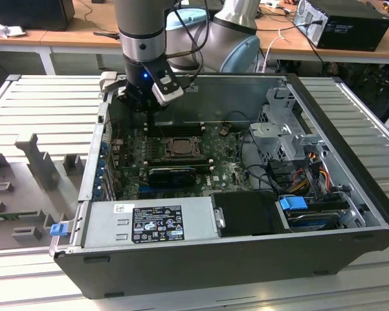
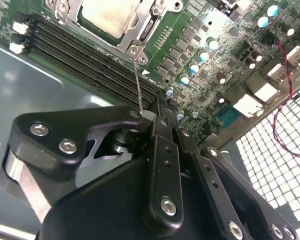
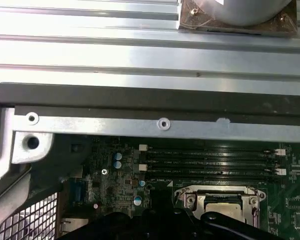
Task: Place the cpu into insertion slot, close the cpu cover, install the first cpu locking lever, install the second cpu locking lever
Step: 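Install the first cpu locking lever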
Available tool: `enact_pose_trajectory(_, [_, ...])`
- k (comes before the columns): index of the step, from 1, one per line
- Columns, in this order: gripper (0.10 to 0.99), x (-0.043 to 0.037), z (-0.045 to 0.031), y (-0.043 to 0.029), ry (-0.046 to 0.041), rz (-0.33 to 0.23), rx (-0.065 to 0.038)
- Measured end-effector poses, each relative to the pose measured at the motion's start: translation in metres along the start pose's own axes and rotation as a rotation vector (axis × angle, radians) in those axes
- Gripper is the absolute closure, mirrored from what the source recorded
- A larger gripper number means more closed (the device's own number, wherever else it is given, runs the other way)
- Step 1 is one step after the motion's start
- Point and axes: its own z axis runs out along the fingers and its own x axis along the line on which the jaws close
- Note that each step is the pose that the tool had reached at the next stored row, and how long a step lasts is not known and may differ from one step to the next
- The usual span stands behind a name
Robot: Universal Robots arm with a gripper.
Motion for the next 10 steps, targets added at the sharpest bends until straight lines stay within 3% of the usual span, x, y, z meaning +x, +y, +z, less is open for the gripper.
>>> enact_pose_trajectory(10, [0.98, -0.0134, 0.0006, -0.0005, 0.0, 0.0, 0.0])
